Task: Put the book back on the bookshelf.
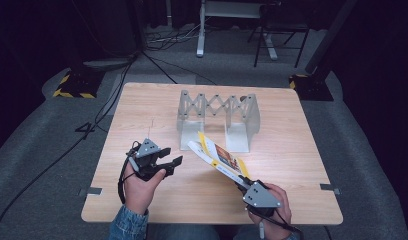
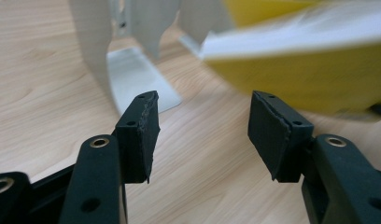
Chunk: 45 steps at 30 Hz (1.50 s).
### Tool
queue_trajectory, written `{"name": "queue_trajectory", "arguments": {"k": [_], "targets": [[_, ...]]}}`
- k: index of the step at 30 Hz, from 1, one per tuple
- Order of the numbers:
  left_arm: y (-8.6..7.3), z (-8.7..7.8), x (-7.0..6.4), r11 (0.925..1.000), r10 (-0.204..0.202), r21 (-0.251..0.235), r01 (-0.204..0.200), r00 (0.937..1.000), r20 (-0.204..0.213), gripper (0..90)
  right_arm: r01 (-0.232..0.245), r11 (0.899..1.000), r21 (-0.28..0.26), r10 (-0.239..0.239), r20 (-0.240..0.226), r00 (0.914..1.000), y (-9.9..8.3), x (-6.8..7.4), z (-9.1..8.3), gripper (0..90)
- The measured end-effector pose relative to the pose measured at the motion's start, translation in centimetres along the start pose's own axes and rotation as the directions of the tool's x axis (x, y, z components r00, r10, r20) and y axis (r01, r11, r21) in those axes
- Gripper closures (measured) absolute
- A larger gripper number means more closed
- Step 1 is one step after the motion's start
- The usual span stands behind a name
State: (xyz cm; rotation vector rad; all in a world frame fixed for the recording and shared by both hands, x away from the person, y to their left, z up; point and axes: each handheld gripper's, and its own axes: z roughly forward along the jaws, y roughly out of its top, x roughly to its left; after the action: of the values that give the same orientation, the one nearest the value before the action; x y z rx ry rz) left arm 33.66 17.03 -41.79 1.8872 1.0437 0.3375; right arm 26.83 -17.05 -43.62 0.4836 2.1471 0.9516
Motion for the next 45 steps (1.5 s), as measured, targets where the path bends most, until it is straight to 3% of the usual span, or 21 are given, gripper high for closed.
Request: {"name": "queue_trajectory", "arguments": {"k": [3, 8, 12, 17, 25, 29, 36, 39, 42, 45], "targets": [[-0.9, 0.4, 0.4, 0.9990, 0.028, 0.037, -0.026, 0.9990, -0.036, 44.0, -0.019, 1.000, -0.018, 0.019, 0.009, 0.9998, 0.2, -0.6, -0.5, 77.1], [-2.6, 1.3, 1.4, 0.9950, 0.015, 0.099, -0.009, 0.9981, -0.061, 44.0, -0.073, 0.996, -0.043, 0.074, 0.013, 0.9972, 0.4, -1.7, -1.2, 77.2], [-3.8, 2.0, 1.9, 0.9893, 0.018, 0.146, -0.005, 0.9960, -0.088, 44.2, -0.109, 0.992, -0.060, 0.111, 0.021, 0.9936, 0.5, -2.6, -1.6, 77.2], [-4.7, 2.8, 2.4, 0.9795, 0.059, 0.198, -0.033, 0.9903, -0.125, 43.7, -0.145, 0.986, -0.087, 0.147, 0.023, 0.9888, 0.7, -3.5, -2.0, 77.2], [-5.9, 3.4, 3.2, 0.9666, 0.092, 0.251, -0.051, 0.9836, -0.155, 42.4, -0.193, 0.973, -0.129, 0.200, 0.043, 0.9789, 1.1, -4.9, -2.5, 77.2], [-6.4, 3.4, 3.8, 0.9637, 0.080, 0.265, -0.035, 0.9836, -0.161, 41.8, -0.228, 0.962, -0.154, 0.238, 0.057, 0.9695, 1.3, -5.9, -2.7, 77.2], [-6.6, 3.5, 4.2, 0.9689, 0.091, 0.242, -0.051, 0.9835, -0.156, 37.0, -0.309, 0.930, -0.196, 0.328, 0.070, 0.9420, 1.3, -7.6, -2.6, 77.1], [-7.0, 3.7, 4.4, 0.9785, 0.085, 0.199, -0.054, 0.9847, -0.152, 34.7, -0.314, 0.928, -0.202, 0.337, 0.091, 0.9370, 1.5, -8.1, -2.5, 77.1], [-7.0, 3.8, 4.4, 0.9784, 0.089, 0.199, -0.057, 0.9840, -0.154, 33.5, -0.318, 0.926, -0.202, 0.344, 0.109, 0.9325, 1.6, -8.5, -2.2, 77.1], [-7.0, 3.8, 4.4, 0.9783, 0.091, 0.199, -0.059, 0.9836, -0.156, 33.4, -0.338, 0.917, -0.211, 0.367, 0.113, 0.9234, 1.5, -9.0, -1.9, 77.1]]}}
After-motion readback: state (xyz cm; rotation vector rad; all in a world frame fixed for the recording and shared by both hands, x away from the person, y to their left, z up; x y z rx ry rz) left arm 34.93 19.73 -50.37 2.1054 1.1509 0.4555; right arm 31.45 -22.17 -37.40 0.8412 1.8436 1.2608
